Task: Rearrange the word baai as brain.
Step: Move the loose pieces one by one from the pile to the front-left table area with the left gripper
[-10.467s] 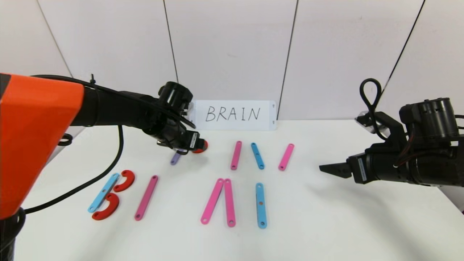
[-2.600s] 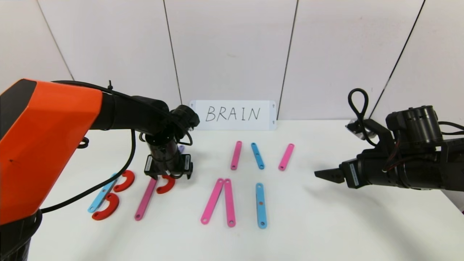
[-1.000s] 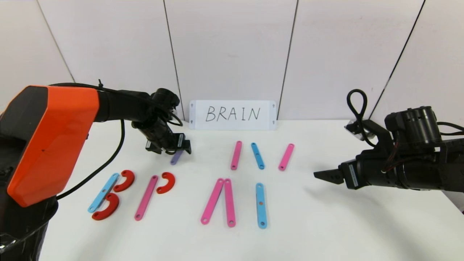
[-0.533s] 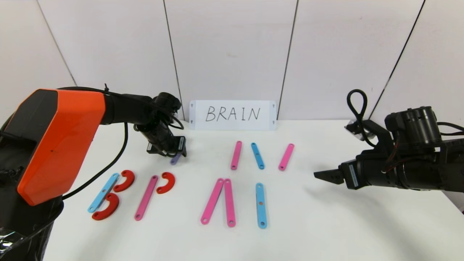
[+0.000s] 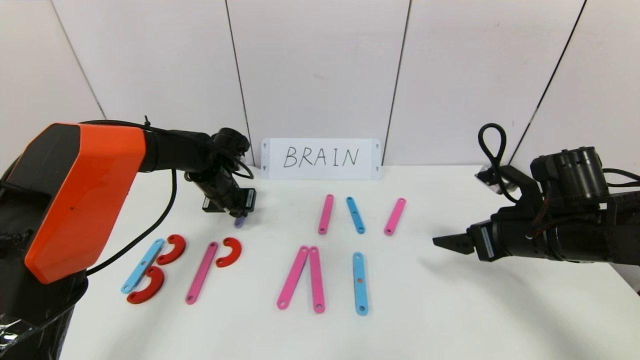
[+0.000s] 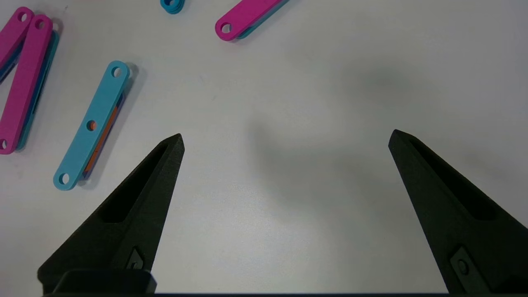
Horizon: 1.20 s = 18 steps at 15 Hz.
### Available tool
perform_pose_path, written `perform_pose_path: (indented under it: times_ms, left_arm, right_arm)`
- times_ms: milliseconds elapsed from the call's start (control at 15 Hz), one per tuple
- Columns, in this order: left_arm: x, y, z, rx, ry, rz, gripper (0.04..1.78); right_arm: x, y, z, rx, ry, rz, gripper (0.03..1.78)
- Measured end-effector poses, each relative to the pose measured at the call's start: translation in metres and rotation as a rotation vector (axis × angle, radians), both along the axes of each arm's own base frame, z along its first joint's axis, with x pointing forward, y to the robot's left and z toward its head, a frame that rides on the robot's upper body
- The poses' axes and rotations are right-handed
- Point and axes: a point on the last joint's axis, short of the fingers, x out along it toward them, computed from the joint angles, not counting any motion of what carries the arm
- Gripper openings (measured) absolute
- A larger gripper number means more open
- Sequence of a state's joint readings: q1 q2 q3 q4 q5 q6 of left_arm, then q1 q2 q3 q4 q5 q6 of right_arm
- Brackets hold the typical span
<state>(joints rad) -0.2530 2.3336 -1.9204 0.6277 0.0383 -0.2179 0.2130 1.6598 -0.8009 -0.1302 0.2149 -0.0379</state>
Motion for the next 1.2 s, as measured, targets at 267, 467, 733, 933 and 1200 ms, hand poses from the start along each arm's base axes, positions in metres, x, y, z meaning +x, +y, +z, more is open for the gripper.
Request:
perform_pose_path:
  times_ms: [267,467,733,933,1200]
  left_arm:
    - [-0.005,0.001,0.011,-0.008,-0.010,0.013,0.27]
    - [-0.022,-0.001,0.036,-0.038,-0.011,0.076,0.27]
    - [-0.054,-0.019,0.062,-0.058,0.022,0.233,0.27]
    - [-0.072,-0.027,0.070,-0.072,0.039,0.364,0.27]
    - [-0.097,-0.036,0.068,-0.069,0.057,0.462,0.27]
  right_arm:
    - [0.000,0.000,0.000,0.000,0.001,0.000,1.74]
    - [-0.001,0.000,0.000,0.002,0.001,0.002,1.74]
    - [-0.003,-0.001,0.002,0.005,-0.005,0.003,1.74]
    - [-0.006,-0.001,0.004,0.008,-0.012,0.004,1.74]
    - [-0.010,-0.002,0.010,0.016,-0.033,0.004,1.74]
